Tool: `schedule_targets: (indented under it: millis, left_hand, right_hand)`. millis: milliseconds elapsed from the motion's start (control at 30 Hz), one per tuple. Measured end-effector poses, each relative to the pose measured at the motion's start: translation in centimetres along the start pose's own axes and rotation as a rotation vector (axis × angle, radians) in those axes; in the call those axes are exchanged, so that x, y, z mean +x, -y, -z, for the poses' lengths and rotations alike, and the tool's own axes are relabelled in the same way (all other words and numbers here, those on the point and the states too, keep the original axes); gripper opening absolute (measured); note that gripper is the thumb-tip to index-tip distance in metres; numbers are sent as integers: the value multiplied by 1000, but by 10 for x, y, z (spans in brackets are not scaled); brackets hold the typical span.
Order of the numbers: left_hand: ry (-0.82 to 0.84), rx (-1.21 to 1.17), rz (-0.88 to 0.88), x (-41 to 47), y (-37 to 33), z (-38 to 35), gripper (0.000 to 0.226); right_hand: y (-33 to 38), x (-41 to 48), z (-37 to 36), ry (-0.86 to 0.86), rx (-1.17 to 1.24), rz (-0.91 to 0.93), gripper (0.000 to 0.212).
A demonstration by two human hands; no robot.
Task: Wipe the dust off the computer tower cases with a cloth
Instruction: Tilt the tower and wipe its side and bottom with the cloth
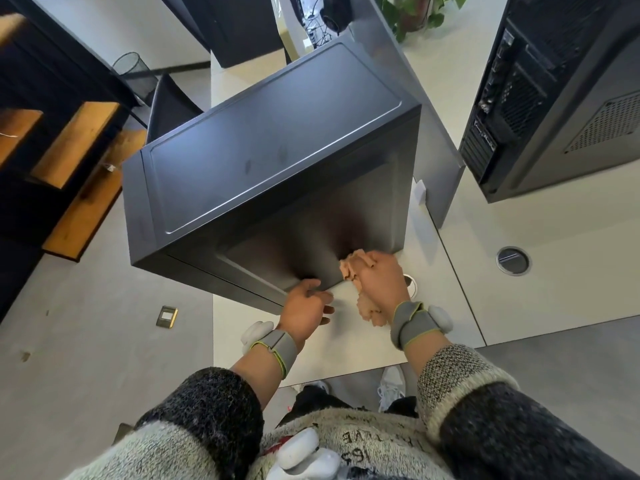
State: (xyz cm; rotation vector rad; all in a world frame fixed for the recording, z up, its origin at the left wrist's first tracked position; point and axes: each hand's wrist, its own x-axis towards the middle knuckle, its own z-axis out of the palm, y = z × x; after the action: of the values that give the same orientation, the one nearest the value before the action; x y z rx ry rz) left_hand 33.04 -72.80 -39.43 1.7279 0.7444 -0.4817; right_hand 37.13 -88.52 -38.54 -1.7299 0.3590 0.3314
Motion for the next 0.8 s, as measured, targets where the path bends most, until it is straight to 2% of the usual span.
schedule_targets:
  millis: [100,200,300,400,467,600,733,800]
  left_hand:
    - [23,7,-5,0,-2,-4,42]
    - [35,14,-13,-1,-4,-6,40]
    - [34,14,-18,-1,-6,-7,40]
    - [37,20,-23,-2,-7,-7,40]
    - [31,12,-24,-2,-7,-7,39]
    - [29,0,-16,-3,-8,-8,39]
    - [37,8,-19,-3,-11,-10,39]
    - [40,9,-23,-3,-12,-12,39]
  right_hand:
    - [14,-2,1,-50,69,79,35]
    - [23,-6,2,-100,104,204,26]
    - [6,1,4,-89,76,127,23]
    - [-4,7,10,0,-25,-3,19]
    - [4,8,16,-29,53,6,22]
    - [15,6,21,-150,113,145,24]
    - [-5,13,19,-111,2,-17,31]
    - [-4,14,22,-87,-29,-40,27]
